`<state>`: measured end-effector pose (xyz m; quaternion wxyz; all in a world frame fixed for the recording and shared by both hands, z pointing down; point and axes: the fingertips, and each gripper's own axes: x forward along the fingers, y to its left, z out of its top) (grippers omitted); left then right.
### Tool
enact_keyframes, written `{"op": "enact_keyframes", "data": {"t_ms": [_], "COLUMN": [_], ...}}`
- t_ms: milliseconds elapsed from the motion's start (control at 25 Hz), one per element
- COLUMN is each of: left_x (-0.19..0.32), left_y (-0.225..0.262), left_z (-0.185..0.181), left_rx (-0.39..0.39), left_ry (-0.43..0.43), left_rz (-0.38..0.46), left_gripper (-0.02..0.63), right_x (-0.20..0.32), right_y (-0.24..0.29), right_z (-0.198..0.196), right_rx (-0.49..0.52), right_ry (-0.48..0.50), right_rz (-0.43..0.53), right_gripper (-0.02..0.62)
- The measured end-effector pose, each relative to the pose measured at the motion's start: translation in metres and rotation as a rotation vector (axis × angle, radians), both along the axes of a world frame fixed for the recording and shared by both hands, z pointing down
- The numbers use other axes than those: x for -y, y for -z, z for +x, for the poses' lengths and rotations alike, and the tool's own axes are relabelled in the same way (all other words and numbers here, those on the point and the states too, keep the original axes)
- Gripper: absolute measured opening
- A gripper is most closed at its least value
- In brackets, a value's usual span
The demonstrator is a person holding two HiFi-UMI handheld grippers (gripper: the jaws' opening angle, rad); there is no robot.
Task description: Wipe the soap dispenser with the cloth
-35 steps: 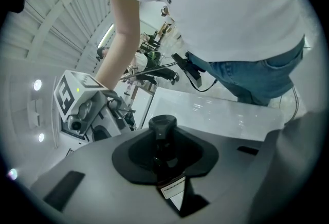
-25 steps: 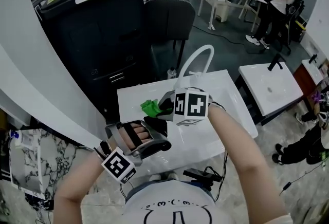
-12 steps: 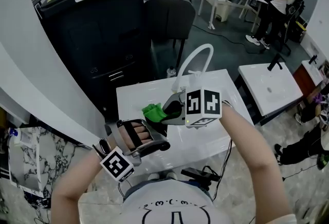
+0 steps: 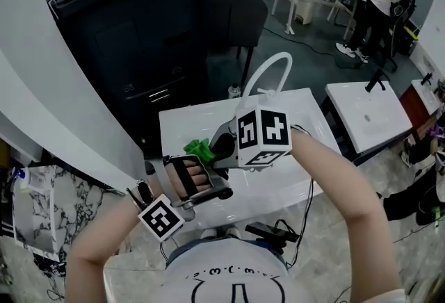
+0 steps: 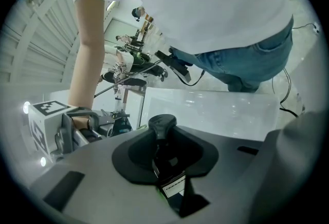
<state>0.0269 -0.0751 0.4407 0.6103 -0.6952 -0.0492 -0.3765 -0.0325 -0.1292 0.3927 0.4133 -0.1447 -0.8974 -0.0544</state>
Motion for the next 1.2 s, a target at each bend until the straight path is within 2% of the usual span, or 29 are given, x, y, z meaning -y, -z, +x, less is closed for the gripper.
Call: {"op": "enact_keyframes", "data": {"t_ms": [240,480,600,800,1000,1200], "left_x": [-0.003,-0.006,-0.010,-0.015,-0.005,0.026], "left_y": [-0.001,0.000,0.002,0.030,0.064,0.094], "left_z": [-0.001,-0.003,-0.003,0.000,-0.013,-0.037], "left_rx": [0.004,-0.016,-0.039,-0.222,-0.452,-0.726], "left_ry": [0.001,0.004,0.009,0.078,0.187,0.354], "left_rz": [0.005,0.013,-0.007,-0.189,-0.312,-0.458], "left_gripper": [0.097,0.100,0.098,0.098,0.098,0.098], "right_x": [0.024,0.063,0.078,0.109,0.119,0.117], "right_y": [-0.015,-0.038,-0.043,-0.027,-0.014,-0.022], "right_z": [-0.015,-0.016,-0.014,-0.010,0.004,0.018], "right_rx": [-0.058,-0.088,-0.044,0.195,0.416,0.537], "right_ry": [-0.030,-0.151,-0.220,-0.429,-0.579,-0.694], "right_rz": [0.058,0.063,0.051,-0.018,-0.135,-0.212], "right_gripper": [0.049,0.049,0.049,0.049,0.049,0.049]}}
